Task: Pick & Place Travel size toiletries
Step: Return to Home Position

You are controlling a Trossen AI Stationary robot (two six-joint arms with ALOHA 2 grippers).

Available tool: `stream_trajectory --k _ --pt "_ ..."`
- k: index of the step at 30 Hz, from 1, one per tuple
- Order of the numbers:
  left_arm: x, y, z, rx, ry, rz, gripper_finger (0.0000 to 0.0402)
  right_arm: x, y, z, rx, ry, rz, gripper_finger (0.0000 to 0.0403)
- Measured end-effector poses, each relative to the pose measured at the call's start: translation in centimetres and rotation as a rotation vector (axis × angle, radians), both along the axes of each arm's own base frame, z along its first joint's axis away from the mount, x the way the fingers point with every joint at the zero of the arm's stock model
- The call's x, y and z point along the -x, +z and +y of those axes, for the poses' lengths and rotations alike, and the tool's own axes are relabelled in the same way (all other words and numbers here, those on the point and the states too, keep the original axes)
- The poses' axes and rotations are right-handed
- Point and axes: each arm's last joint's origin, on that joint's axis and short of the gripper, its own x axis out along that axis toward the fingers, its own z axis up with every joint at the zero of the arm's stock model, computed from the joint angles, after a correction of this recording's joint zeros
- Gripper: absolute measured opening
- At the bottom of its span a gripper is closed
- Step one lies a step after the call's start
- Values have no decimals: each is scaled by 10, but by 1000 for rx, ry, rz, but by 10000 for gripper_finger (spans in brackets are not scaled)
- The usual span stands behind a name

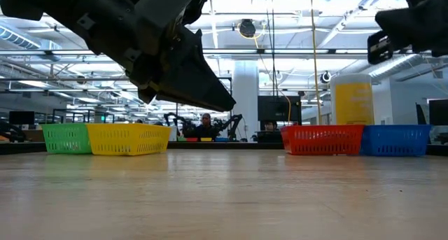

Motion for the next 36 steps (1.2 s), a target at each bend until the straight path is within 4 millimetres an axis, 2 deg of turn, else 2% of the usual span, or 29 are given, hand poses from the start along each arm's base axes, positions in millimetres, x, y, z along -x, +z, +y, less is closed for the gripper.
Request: stream_trajectory --k 10,14,19,26,36 --pt "-5 0 11 -9 17 6 21 -2 -2 -13 -57 -127 27 1" --pt "-6 0 12 -19 16 9 21 -2 -8 -13 -65 -95 91 1" --pt "-6 0 12 -31 7 11 21 -4 -12 -15 -134 -154 146 1" --pt "-6 -1 12 -36 -8 21 21 -4 -12 -15 -143 -146 144 2" --pt "-10 -1 22 -26 10 30 21 -4 -9 -15 -144 -143 121 2"
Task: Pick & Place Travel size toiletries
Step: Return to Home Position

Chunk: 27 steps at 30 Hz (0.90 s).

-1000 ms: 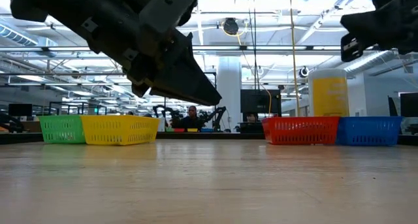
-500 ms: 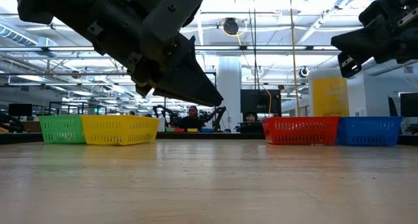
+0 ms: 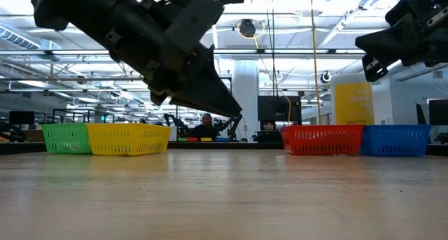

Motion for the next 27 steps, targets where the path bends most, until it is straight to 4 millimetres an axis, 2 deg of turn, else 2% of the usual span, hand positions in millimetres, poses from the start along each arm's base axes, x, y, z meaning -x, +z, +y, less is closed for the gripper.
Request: stream_trajectory --k 4,7,12,16,20,23,25,27 --pt "17 -5 9 -137 12 211 21 0 0 0 0 0 -2 4" --pt "23 -4 19 -169 -13 317 21 0 0 0 0 0 -3 2" --pt "23 12 26 -146 6 276 21 0 0 0 0 0 -4 4" --pt "31 39 32 -188 -37 215 21 0 0 0 0 0 -4 3" --pt "45 80 42 -213 -36 -86 21 0 0 0 0 0 -4 2" --pt "68 104 54 -205 -11 -410 21 0 0 0 0 0 -4 4" --pt "87 111 64 -183 -53 -571 21 0 0 0 0 0 -4 4" --pt "107 107 74 -171 -138 -643 21 0 0 0 0 0 -4 3"
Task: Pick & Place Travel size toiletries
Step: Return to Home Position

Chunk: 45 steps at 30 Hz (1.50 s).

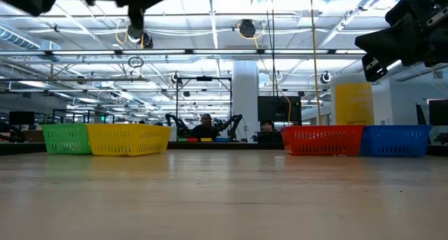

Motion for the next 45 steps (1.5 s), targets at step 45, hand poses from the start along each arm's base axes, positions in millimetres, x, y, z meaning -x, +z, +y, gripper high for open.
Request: stream_trajectory --k 45 --pt "147 -74 62 2 -215 86 21 0 0 0 0 0 -1 2"
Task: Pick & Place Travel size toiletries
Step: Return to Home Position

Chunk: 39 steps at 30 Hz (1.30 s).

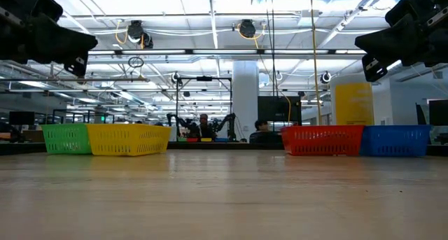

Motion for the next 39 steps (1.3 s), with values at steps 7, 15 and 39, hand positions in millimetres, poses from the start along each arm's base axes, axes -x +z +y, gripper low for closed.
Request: stream_trajectory --k 7,15,39 --pt "1 0 0 -52 -7 -8 21 0 0 0 0 0 0 4" --pt "1 0 -1 -97 -11 -10 21 0 0 0 0 0 0 4" --pt "0 1 3 -155 40 -24 21 0 0 0 0 0 0 4"
